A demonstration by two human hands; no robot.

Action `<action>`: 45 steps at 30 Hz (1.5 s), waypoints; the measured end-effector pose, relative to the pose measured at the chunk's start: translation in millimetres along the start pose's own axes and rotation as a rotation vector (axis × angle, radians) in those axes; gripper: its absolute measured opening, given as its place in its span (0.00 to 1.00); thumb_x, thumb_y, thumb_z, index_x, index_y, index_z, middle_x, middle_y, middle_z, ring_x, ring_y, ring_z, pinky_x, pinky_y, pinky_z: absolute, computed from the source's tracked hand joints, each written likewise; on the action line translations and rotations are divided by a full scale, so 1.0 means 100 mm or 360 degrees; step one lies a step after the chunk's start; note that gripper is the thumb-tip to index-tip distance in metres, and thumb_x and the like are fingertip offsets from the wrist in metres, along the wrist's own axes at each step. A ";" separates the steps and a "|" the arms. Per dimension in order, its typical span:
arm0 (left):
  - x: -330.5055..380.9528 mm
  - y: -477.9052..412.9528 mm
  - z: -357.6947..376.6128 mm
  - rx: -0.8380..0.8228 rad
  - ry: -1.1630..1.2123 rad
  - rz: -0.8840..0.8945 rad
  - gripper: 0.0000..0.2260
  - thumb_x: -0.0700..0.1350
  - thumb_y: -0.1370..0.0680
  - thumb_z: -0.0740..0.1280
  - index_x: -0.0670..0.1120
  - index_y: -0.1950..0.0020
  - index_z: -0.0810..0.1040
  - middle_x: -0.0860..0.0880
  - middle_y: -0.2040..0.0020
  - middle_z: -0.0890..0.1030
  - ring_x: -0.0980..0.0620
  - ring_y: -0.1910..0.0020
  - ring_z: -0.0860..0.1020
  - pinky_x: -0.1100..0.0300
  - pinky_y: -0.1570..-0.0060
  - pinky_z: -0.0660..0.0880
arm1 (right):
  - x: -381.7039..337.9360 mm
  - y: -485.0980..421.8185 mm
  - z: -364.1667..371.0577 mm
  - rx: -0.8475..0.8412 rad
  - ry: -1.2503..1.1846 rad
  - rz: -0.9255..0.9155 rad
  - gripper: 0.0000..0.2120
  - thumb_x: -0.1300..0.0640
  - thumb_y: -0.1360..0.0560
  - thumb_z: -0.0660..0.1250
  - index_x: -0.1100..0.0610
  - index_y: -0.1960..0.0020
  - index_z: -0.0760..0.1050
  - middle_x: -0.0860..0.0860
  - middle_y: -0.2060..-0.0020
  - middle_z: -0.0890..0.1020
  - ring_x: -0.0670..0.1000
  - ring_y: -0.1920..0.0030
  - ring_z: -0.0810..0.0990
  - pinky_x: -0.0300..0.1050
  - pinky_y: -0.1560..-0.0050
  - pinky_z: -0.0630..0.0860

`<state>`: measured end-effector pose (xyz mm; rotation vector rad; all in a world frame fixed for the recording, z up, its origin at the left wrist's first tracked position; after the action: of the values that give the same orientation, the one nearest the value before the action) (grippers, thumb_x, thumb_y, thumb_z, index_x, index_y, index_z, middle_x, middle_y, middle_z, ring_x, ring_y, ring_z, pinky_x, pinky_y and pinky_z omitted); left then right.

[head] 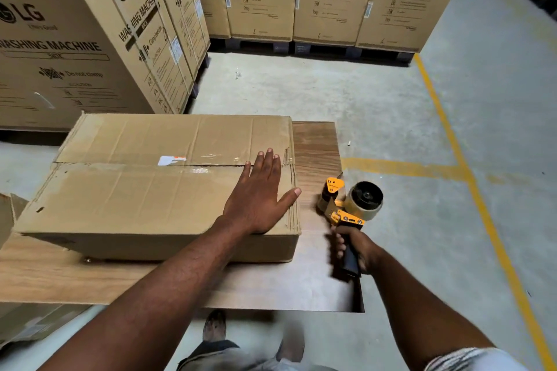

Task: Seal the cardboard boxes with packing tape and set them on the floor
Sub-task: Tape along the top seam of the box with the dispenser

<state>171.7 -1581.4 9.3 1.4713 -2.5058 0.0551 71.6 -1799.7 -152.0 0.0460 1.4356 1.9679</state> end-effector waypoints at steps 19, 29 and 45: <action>0.00 -0.01 -0.01 0.0007 0.0014 0.0000 0.38 0.67 0.20 0.44 0.45 0.18 0.42 0.47 0.19 0.39 0.50 0.20 0.38 0.48 0.22 0.41 | -0.99 0.86 1.44 0.0066 0.1000 -0.1068 0.13 0.48 0.20 0.59 0.53 0.43 0.77 0.52 0.41 0.81 0.52 0.39 0.79 0.51 0.42 0.73; -0.03 -0.03 0.03 0.0018 -0.0004 0.0013 0.34 0.63 0.18 0.40 0.45 0.18 0.42 0.47 0.18 0.40 0.50 0.20 0.38 0.48 0.21 0.43 | -0.75 0.84 1.72 0.0126 0.1287 -0.0747 0.16 0.42 0.18 0.58 0.52 0.46 0.78 0.49 0.51 0.80 0.53 0.51 0.77 0.50 0.50 0.74; -0.72 0.18 -0.24 -0.0012 0.0091 0.0326 0.27 0.56 0.16 0.50 0.51 0.18 0.49 0.54 0.18 0.49 0.54 0.20 0.46 0.52 0.22 0.47 | -0.55 0.74 2.32 0.0975 0.2573 -0.1487 0.39 0.33 0.19 0.38 0.60 0.19 0.43 0.54 0.19 0.42 0.53 0.20 0.39 0.62 0.22 0.38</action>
<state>194.0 -1507.7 18.4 1.1882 -2.5973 0.1205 171.2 -1649.2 20.7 -1.8775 2.1968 0.4489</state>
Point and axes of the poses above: each hand's wrist, its own y-axis away from the middle knuckle, its own z-axis out of the palm, x = y × z, the point moved 4 cm from there along -y, towards the middle knuckle
